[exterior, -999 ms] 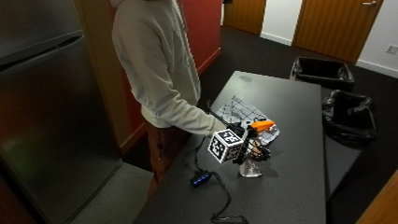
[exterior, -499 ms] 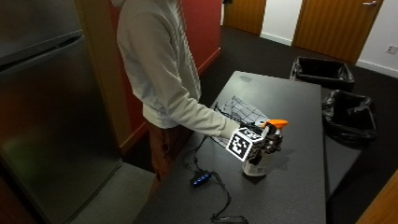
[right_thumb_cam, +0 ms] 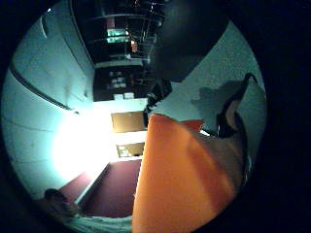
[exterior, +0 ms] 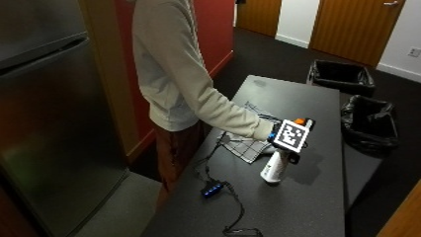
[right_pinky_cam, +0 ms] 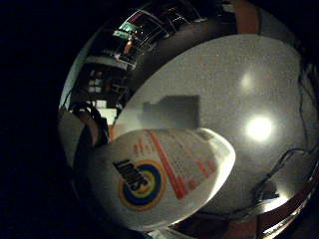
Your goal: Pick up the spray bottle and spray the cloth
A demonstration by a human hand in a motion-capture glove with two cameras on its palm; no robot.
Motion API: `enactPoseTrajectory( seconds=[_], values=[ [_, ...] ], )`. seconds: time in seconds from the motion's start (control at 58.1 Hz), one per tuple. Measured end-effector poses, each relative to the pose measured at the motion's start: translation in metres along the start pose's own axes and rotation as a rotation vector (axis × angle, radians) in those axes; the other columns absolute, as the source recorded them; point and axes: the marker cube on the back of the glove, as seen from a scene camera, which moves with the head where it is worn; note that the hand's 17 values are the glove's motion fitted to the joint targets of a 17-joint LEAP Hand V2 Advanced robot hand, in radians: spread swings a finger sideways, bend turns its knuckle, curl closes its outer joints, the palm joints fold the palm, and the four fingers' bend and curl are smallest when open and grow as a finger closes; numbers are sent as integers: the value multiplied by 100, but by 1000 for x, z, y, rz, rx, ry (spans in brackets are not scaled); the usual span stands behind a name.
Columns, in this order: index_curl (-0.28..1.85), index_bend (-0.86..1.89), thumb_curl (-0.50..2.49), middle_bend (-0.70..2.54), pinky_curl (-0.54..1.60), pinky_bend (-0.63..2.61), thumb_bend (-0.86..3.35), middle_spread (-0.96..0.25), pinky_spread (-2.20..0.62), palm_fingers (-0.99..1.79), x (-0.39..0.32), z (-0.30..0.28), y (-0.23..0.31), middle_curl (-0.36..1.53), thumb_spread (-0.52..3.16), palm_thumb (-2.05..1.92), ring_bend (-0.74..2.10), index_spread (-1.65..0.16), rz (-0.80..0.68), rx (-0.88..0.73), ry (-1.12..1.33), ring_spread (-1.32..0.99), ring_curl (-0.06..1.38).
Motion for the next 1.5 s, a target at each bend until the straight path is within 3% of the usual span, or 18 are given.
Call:
enactPoseTrajectory(
  seconds=[0.052, 0.121, 0.224, 0.482, 0.637, 0.706, 0.81, 0.896, 0.947, 1.051, 1.137, 1.309, 1.498],
  values=[
    [52, 39, 67, 54, 37, 29, -3, -15, -21, 143, 2, 3, -14, 51, 22, 98, 55, -20, -22, 44, 182, -17, 44],
    [53, 42, 68, 55, 38, 31, -3, -15, -21, 143, -20, 10, -11, 51, 16, 97, 58, -19, -48, -45, 301, -17, 46],
    [54, 44, 69, 57, 39, 33, -3, -15, -21, 143, -58, 16, 10, 52, 11, 96, 63, -18, -94, -218, 500, -16, 47],
    [55, 47, 72, 61, 40, 36, -3, -14, -21, 141, -124, 33, 78, 53, 7, 95, 66, -18, -203, -343, 995, -16, 49],
    [55, 48, 73, 62, 40, 37, -3, -15, -21, 140, -124, 58, 102, 52, 6, 95, 67, -17, -105, -310, 1264, -16, 49],
    [55, 48, 73, 63, 39, 37, -3, -14, -21, 140, -122, 78, 113, 52, 6, 95, 68, -16, -180, -373, 1259, -16, 49],
    [55, 48, 74, 63, 39, 37, -3, -14, -21, 140, -113, 102, 117, 52, 5, 94, 68, -16, -98, -316, 1344, -16, 49],
    [55, 48, 74, 63, 39, 38, -3, -14, -21, 140, -111, 110, 124, 52, 5, 94, 68, -16, -166, -395, 1333, -16, 49],
    [55, 48, 74, 64, 39, 38, -3, -15, -21, 140, -112, 119, 123, 52, 5, 94, 68, -16, -91, -338, 1331, -16, 49],
    [54, 49, 75, 63, 39, 38, -3, -15, -21, 140, -115, 104, 127, 52, 5, 94, 68, -16, -166, -400, 1361, -16, 49],
    [54, 49, 75, 64, 39, 38, -3, -15, -21, 140, -123, 106, 123, 52, 5, 94, 68, -16, -75, -307, 1386, -16, 48],
    [54, 49, 75, 64, 39, 38, -3, -15, -22, 140, -140, 94, 129, 52, 5, 94, 68, -16, -185, -371, 1351, -16, 48],
    [54, 49, 76, 64, 39, 38, -3, -14, -22, 140, -142, 100, 129, 52, 5, 94, 68, -16, -162, -332, 1303, -16, 48]
  ],
)
